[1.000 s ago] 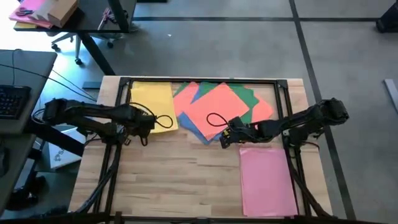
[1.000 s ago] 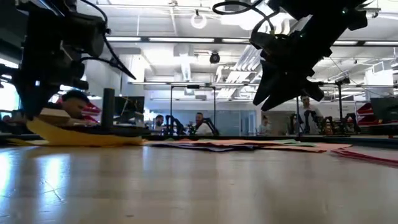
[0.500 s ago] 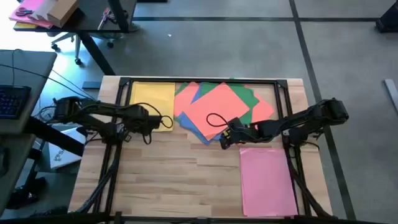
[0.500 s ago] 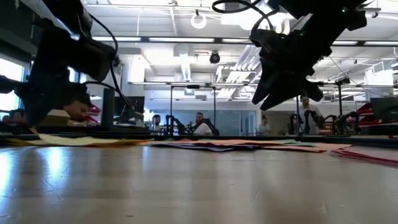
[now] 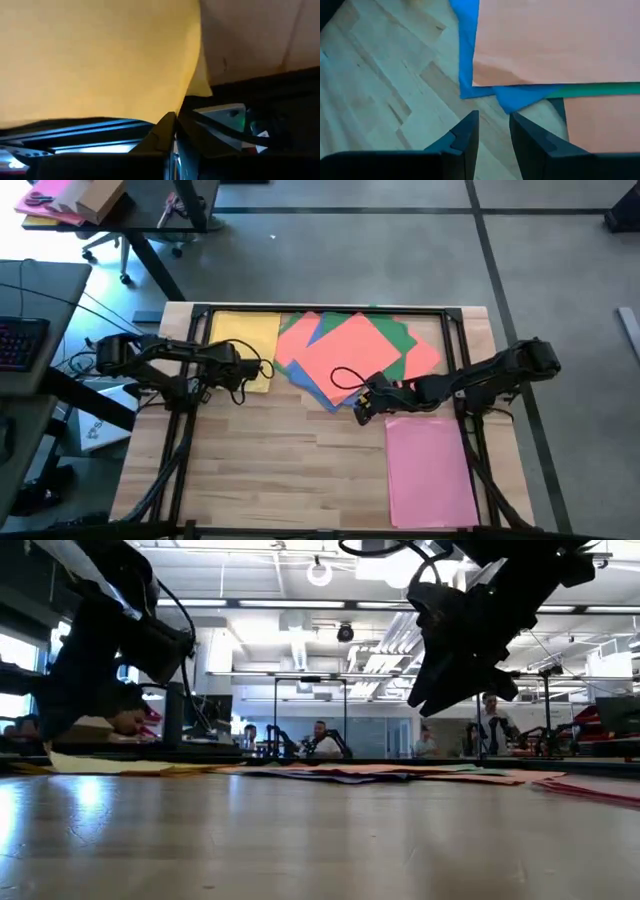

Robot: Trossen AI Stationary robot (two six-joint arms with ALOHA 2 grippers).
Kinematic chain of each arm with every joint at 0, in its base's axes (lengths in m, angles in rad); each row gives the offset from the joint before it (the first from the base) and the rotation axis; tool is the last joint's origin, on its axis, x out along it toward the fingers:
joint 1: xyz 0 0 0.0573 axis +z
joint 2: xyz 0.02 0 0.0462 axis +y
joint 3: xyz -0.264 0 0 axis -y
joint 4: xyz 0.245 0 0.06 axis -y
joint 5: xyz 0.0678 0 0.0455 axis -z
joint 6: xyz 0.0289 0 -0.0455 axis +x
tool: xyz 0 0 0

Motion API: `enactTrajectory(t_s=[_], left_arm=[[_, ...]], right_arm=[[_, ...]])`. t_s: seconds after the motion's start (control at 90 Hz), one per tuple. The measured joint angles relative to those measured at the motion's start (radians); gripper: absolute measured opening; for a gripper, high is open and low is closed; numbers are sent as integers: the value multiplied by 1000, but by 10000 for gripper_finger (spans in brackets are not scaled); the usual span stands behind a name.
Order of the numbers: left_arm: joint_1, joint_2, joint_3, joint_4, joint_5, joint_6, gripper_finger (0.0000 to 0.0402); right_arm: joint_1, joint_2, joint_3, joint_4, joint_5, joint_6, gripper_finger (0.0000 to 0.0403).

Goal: Organize paper
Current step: Stack the yellow paper on top of the stacked yellow papers

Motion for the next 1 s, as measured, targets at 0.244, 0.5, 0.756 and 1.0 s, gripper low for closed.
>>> enactTrajectory(t_s=[0.244,0.5,0.756,1.0], left_arm=[[24,1,0,17,49,45,0],[128,5,10,30,134,51,0],[196,5,10,11,69,61,0],[201,5,10,10,47,35,0]], right_arm=[[0,0,0,0,-2,-19,94],[0,0,0,-1,-3,-45,94],[0,0,0,-1,5,-52,94],[0,0,0,-1,29,-62,94]])
